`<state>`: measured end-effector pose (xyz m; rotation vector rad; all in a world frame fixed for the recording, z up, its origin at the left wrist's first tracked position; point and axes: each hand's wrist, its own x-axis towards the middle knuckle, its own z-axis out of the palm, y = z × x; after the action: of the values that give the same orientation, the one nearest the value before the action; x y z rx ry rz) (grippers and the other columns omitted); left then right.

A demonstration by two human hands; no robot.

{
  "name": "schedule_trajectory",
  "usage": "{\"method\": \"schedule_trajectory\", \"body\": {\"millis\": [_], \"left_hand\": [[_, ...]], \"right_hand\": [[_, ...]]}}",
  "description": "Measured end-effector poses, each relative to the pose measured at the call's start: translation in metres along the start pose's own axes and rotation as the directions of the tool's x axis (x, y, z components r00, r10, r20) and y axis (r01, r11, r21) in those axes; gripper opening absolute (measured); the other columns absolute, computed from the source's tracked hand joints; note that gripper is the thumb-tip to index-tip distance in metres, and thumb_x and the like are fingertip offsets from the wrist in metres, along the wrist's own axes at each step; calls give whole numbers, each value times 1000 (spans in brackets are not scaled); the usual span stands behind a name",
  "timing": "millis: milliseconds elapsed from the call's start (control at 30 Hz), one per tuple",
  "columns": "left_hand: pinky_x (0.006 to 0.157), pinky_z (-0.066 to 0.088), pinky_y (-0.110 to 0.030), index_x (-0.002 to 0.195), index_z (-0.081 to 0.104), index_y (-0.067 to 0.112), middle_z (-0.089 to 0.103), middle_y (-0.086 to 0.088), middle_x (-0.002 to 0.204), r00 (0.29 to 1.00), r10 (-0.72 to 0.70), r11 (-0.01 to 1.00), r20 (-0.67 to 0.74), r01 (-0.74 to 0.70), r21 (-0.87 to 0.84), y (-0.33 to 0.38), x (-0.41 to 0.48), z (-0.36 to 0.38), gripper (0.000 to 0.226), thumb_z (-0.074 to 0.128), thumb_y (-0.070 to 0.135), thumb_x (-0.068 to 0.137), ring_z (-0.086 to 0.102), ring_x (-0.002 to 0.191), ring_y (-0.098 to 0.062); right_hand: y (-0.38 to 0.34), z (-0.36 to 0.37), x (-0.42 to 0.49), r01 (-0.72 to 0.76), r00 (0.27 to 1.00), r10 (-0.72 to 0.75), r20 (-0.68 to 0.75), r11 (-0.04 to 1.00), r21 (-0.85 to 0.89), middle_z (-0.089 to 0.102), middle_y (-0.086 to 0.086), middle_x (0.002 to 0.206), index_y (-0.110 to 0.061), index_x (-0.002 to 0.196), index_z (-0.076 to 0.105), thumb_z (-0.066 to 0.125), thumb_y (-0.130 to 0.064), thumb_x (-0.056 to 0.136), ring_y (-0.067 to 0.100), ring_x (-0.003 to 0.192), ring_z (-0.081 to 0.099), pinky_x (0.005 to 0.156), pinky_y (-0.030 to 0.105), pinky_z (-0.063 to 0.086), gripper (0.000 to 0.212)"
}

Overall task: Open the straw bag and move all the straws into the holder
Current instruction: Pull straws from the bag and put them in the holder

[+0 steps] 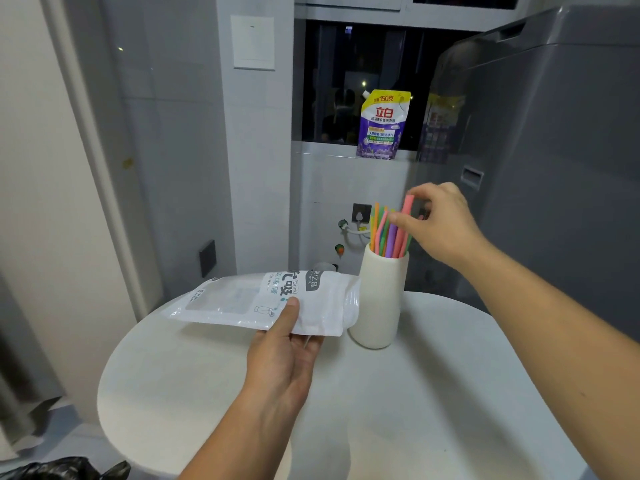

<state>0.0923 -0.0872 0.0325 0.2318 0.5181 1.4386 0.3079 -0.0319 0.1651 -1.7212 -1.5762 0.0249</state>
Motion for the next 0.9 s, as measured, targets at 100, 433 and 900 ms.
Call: {"method": "schedule_trajectory", "body": {"millis": [100, 433, 900], "left_hand": [[86, 63, -46, 142, 61, 13, 78, -9, 125, 1000, 3, 1000, 0, -3, -5, 1, -1, 0, 40, 60, 5, 103, 76, 115, -27], [74, 68, -39, 141, 62, 14, 79, -7, 125, 1000, -2, 1000, -2, 2, -8, 3, -4, 1, 39, 60, 5, 103, 78, 110, -23], [74, 67, -38, 140, 62, 12, 78, -8, 126, 999, -34, 997, 31, 32, 69, 10, -11, 4, 37, 60, 7, 104, 79, 108, -23]], "right_hand": [[-2, 3, -7, 48, 999, -49, 22, 997, 59, 38, 3, 152, -29, 153, 31, 73, -39, 87, 25, 141, 36, 110, 50, 42, 79], [12, 20, -23, 141, 975, -100, 196, 968, -209, 11, -2, 168, -25, 158, 23, 41, -47, 103, 20, 154, 5, 120, 46, 21, 62], [-14, 16, -75, 169, 951, -158, -267, 985, 18, 58, 5, 112, -15, 110, 64, 49, -34, 97, 27, 110, 50, 93, 42, 44, 27]]}}
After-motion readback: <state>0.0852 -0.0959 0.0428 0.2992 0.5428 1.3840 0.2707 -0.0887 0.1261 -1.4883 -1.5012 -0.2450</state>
